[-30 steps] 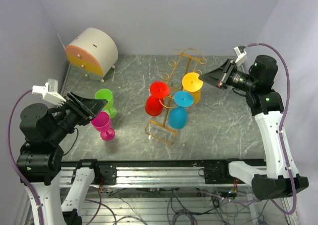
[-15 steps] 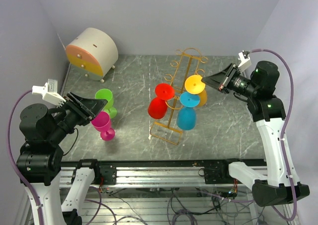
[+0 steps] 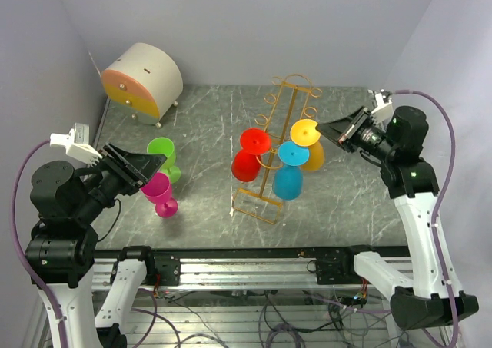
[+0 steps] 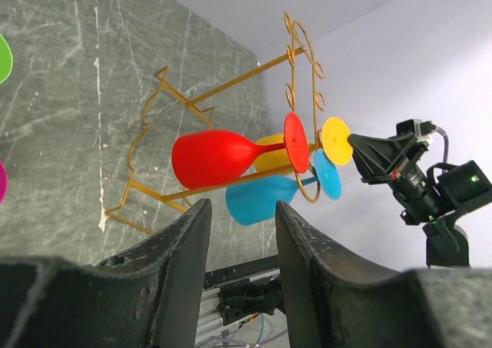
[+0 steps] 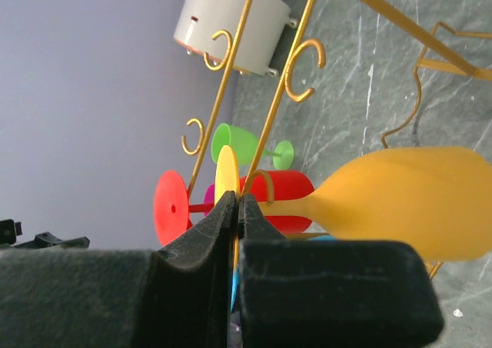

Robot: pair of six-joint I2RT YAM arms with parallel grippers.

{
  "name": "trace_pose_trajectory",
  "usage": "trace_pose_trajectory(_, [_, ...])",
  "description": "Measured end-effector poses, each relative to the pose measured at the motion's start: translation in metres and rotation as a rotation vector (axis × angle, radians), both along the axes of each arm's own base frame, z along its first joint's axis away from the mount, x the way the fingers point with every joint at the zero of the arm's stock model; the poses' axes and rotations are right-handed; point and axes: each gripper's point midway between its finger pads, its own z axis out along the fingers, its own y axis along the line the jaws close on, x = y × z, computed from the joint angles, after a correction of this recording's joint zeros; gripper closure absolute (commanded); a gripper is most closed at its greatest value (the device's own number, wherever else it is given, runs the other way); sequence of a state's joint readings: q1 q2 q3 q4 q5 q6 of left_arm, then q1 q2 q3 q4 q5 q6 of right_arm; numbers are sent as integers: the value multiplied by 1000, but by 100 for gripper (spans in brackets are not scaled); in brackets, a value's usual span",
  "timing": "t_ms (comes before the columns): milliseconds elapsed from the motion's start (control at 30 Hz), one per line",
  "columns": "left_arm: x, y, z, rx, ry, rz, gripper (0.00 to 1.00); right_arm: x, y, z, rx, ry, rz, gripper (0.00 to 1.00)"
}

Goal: Take the wine glass off the wine glass rack

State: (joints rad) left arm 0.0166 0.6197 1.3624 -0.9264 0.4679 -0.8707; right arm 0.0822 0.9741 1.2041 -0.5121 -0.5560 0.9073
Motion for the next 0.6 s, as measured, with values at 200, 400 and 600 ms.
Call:
trace_pose_trajectory(200, [0, 0, 0, 0, 0, 0, 50, -8, -9, 20, 17, -62, -75, 100])
trace_pose_trajectory(400, [-2, 0, 0, 5, -2, -1, 50, -8, -17, 21, 28, -64, -139, 100])
trace_pose_trajectory(600, [-5, 0, 3, 9, -15, -2, 49, -19, -21, 27, 39, -100, -163, 100])
